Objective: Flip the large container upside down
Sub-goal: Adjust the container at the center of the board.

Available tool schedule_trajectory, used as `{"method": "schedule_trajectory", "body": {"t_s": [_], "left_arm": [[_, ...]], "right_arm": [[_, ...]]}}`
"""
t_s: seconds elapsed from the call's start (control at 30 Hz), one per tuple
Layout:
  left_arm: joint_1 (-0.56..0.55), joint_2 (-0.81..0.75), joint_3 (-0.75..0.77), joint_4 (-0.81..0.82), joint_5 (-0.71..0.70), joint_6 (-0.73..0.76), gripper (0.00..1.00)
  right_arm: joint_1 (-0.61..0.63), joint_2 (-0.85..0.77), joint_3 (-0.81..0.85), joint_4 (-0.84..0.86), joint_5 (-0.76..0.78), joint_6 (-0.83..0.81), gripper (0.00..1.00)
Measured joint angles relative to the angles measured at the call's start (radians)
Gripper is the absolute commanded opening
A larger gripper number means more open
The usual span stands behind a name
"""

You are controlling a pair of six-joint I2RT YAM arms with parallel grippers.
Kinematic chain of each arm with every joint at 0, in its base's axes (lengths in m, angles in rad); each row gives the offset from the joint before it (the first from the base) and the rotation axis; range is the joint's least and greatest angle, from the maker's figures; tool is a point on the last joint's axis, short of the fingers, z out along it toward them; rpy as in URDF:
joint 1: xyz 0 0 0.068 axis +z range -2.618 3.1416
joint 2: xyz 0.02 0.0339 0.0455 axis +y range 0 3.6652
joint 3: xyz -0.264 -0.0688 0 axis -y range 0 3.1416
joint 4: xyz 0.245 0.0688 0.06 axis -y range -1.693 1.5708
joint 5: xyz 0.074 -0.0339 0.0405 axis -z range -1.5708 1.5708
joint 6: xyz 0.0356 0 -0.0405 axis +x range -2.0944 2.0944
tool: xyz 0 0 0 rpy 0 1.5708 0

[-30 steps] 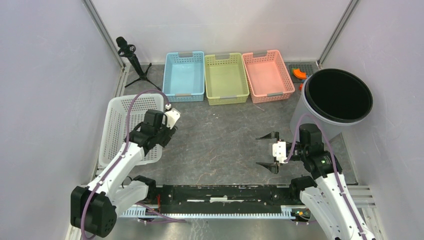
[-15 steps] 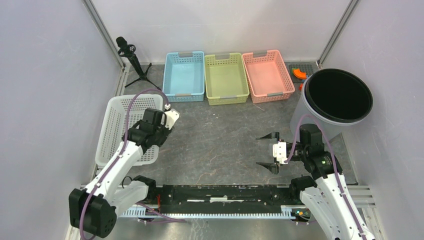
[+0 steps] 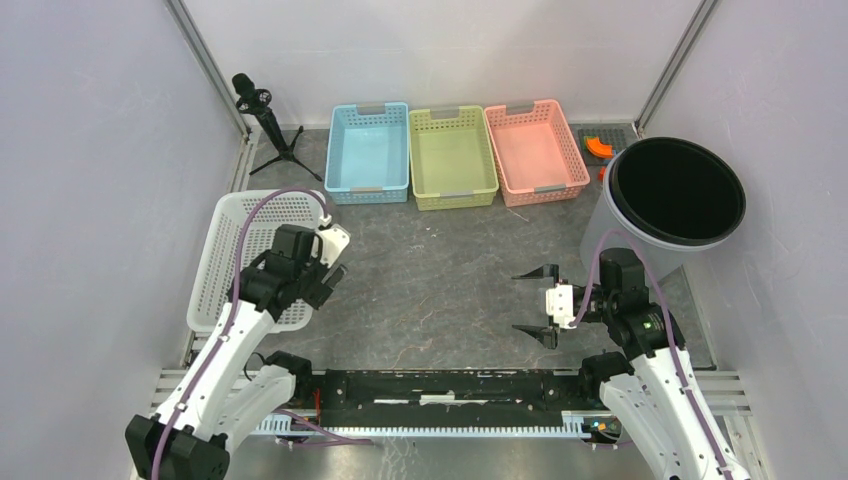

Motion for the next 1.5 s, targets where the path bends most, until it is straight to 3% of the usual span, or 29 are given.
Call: {"method": "schedule_trajectory", "body": {"t_s": [0.17, 0.43, 0.53, 1.1, 1.17, 1.3, 1.4, 1.5], "left_arm": [[0.000, 0.075, 0.020, 0.012, -0.003, -0.002, 0.85], [0.000, 0.225, 0.026, 0.042, -0.016, -0.005, 0.46], [0.000, 0.226, 0.026, 0.042, -0.020, -0.006, 0.38], [0.004, -0.023, 0.072, -0.133, 0.013, -0.005, 0.20], [0.004, -0.048, 0.083, -0.163, 0.029, -0.005, 0.23], [0.003, -0.079, 0.092, -0.201, 0.062, 0.008, 0.77], [0.003, -0.076, 0.092, -0.206, 0.066, 0.022, 0.88], [0.003, -0.056, 0.092, -0.201, 0.065, 0.021, 0.96]], "right_arm": [[0.000, -0.005, 0.000, 0.000, -0.003, 0.000, 0.98], [0.000, -0.010, -0.004, -0.001, -0.006, -0.001, 0.98], [0.000, -0.010, -0.004, -0.004, -0.006, -0.007, 0.98], [0.000, -0.010, -0.004, -0.005, -0.007, -0.018, 0.98], [0.000, -0.010, -0.004, -0.005, -0.008, -0.018, 0.98], [0.000, -0.009, -0.004, -0.005, -0.008, -0.018, 0.98], [0.000, -0.005, -0.004, 0.005, -0.008, -0.002, 0.98], [0.009, 0.018, -0.004, 0.107, 0.034, 0.128, 0.96]]}}
